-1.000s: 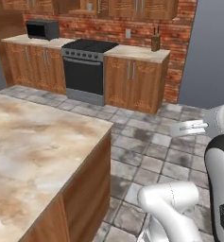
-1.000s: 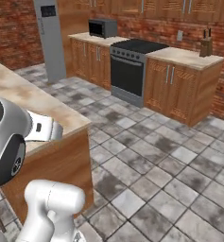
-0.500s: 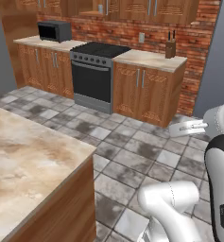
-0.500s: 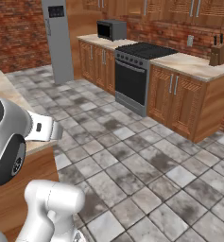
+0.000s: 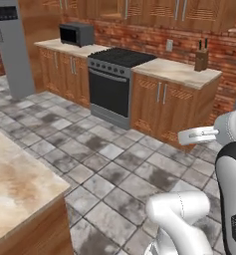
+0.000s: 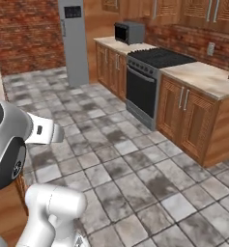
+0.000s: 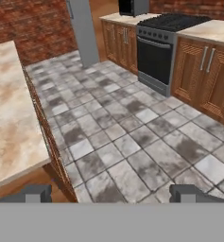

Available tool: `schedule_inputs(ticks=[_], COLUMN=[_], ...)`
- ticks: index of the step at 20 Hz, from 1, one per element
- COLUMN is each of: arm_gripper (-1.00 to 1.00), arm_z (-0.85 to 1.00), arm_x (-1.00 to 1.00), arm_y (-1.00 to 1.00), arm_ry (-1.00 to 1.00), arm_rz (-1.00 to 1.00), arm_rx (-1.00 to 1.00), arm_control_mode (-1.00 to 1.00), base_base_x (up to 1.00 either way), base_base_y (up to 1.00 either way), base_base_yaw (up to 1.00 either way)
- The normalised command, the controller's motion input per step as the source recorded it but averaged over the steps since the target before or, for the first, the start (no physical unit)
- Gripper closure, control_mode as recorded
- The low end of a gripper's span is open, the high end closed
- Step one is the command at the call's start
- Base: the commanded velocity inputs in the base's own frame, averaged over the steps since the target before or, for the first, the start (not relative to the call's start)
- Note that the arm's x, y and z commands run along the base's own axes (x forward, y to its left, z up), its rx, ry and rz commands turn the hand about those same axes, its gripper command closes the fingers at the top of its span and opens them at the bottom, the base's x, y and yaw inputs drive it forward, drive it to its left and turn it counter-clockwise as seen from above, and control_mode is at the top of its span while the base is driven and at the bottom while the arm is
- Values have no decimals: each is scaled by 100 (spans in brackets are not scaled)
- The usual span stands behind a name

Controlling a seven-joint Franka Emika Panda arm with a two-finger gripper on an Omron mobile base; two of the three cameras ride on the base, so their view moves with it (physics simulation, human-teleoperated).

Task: There is a bowl on the dining counter. Grab a lemon wedge from the fridge and place it in the bowl. Then get the liquor bottle and glass cup from the cabinet and place them next to the bowl.

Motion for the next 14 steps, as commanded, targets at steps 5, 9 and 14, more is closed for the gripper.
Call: schedule_inputs(ticks=[5, 9, 14], arm_gripper=[-100, -100, -100], arm_z=[0, 0, 0], arm_x=[0, 0, 0], arm_y=[0, 0, 0], arm_ry=[0, 0, 0], arm_rz=[0, 0, 0], arm_rx=[0, 0, 0], arm_control_mode=[100, 100, 100], base_base_x=[66, 70, 93], base_base_y=[-80, -81, -78], base_base_yaw=[35, 35, 31])
